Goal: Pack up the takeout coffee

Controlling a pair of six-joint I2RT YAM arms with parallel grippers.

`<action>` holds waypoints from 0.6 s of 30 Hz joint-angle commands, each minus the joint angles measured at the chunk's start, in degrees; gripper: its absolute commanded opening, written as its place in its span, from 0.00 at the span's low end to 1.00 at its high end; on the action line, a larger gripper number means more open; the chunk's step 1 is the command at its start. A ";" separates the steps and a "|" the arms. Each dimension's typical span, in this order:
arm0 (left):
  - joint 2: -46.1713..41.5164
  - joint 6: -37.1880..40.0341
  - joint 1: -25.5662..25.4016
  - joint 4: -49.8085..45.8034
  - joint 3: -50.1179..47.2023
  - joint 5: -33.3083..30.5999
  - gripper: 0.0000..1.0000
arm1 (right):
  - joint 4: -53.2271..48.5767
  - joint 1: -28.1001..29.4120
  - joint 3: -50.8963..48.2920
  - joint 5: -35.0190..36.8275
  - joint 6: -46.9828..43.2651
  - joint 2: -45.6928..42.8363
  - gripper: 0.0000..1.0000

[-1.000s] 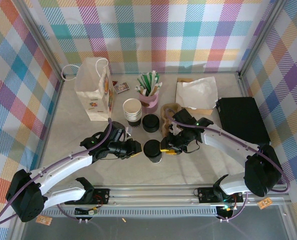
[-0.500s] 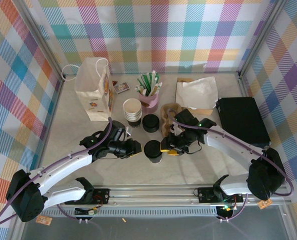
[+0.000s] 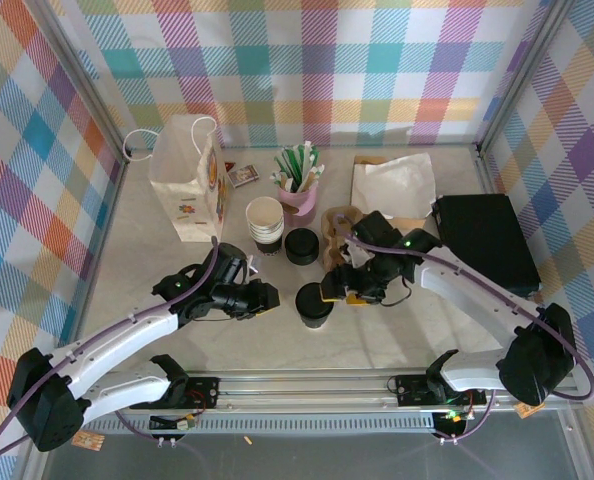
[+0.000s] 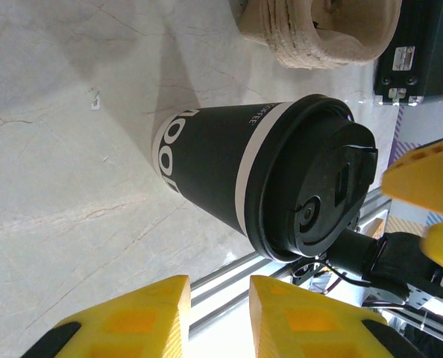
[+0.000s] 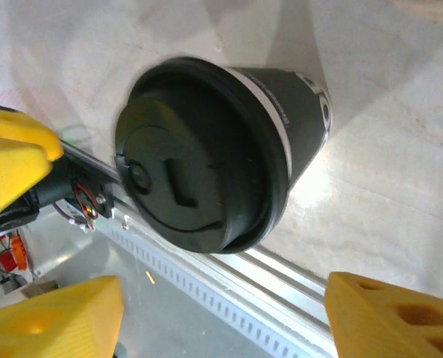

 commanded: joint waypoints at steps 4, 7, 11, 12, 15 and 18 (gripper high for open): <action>-2.00 0.88 0.59 -2.47 -0.38 -1.42 0.27 | -6.95 3.21 11.01 8.27 -18.18 5.66 0.88; -2.68 0.89 0.59 -3.85 -0.39 -2.72 0.27 | -9.85 6.02 15.40 12.79 -23.85 9.52 0.89; -3.61 0.89 0.59 -4.94 -0.40 -3.60 0.27 | -12.18 10.26 18.73 18.34 -29.03 13.68 0.89; -3.86 0.85 0.63 -5.23 -0.39 -3.73 0.27 | -12.29 11.14 19.07 19.12 -29.80 14.39 0.89; -4.63 0.89 0.59 -5.96 -0.48 -4.29 0.27 | -12.71 13.24 19.92 21.30 -30.73 16.48 0.90; -5.42 0.88 0.60 -6.67 -0.47 -4.61 0.27 | -12.56 14.33 20.21 21.44 -30.85 17.58 0.91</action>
